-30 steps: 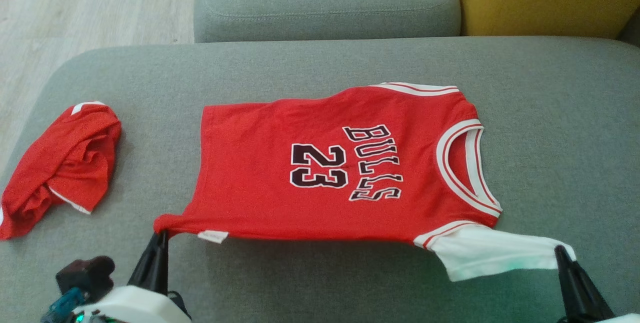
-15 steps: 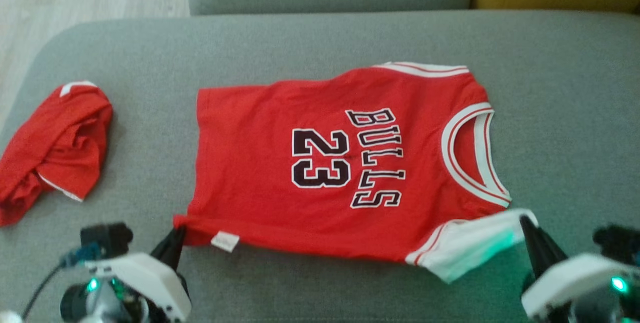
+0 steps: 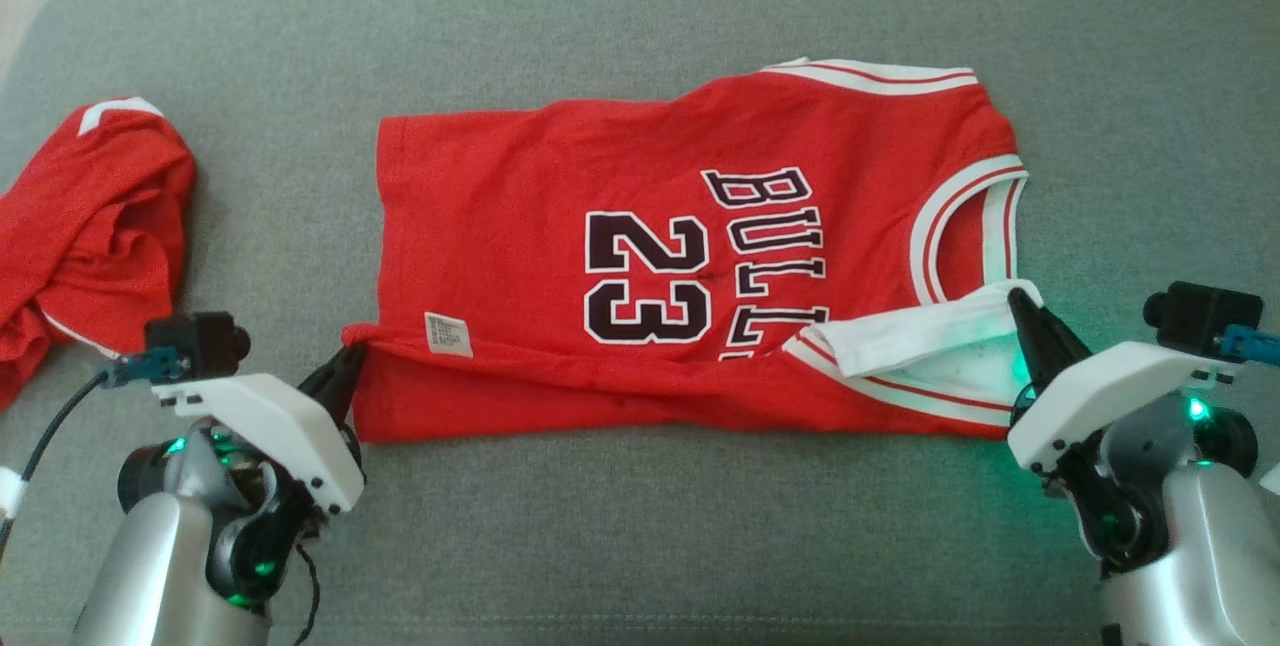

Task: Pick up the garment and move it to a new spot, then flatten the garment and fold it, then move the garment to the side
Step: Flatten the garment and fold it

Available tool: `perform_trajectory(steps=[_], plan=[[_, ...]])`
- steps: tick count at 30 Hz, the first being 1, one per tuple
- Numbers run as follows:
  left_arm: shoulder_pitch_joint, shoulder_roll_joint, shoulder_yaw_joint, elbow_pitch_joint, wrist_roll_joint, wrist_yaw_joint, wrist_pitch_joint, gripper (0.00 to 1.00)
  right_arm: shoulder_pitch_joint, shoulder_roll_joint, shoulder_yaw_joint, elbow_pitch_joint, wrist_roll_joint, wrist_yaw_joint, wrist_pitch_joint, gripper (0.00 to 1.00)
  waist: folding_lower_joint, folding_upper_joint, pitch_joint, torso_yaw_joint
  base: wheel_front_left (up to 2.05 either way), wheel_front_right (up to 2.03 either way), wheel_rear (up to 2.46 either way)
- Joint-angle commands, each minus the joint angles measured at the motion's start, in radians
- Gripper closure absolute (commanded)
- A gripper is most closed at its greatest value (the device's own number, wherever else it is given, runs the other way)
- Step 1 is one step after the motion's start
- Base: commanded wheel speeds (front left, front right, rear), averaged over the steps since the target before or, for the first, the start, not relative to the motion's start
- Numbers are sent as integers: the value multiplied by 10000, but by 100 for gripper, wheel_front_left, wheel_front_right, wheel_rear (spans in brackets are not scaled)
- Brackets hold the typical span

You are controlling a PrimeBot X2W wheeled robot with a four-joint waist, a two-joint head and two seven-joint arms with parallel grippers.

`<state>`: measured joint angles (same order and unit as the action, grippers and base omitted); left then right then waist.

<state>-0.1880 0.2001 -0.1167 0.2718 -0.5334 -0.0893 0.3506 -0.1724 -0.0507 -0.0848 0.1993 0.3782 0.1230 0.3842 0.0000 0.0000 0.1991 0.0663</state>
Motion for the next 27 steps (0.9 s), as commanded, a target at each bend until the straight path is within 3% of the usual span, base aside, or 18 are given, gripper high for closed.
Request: perform_trajectory(steps=[1, 12, 13, 14, 15, 16, 21, 27], plan=[[-536, 300, 353, -63, -121, -66, -113, 100, -437, -166, 250, -100, -17, 77, -251, 100, 0, 0, 105, 17, 0, 0, 0], [-1228, 199, 286, 1342, -452, -277, -1090, 100, -1603, -181, 374, 1363, 678, 77, -1593, 100, 0, 0, 496, 12, 0, 0, 0], [-1271, 183, 231, 1440, -479, -297, -1177, 100, -1671, -192, 420, 1477, 729, 77, -1678, 56, 0, 0, 511, 22, 0, 0, 0], [-1304, 164, 169, 1530, -508, -316, -1258, 81, -1727, -200, 460, 1560, 788, 77, -1800, 0, 0, 0, 522, 37, 0, 0, 0], [-1332, 138, 129, 1601, -547, -330, -1369, 51, -1764, -203, 497, 1642, 855, 77, -1901, 0, 0, 0, 532, 50, 0, 0, 0], [-1349, 118, 110, 1657, -571, -340, -1525, 0, -1793, -241, 579, 1692, 860, 77, -2016, 0, 0, 0, 541, 59, 0, 0, 0], [-1127, -73, 202, 1719, -614, -334, -2586, 0, -1613, -398, 999, 1500, 893, 77, -2962, 0, 0, 0, 461, 58, 0, 0, 0], [-390, -305, 248, 966, 192, 267, -4687, 0, -748, -644, 1193, 324, -244, 77, -4500, 0, 0, 0, 157, 66, 0, 0, 0]])
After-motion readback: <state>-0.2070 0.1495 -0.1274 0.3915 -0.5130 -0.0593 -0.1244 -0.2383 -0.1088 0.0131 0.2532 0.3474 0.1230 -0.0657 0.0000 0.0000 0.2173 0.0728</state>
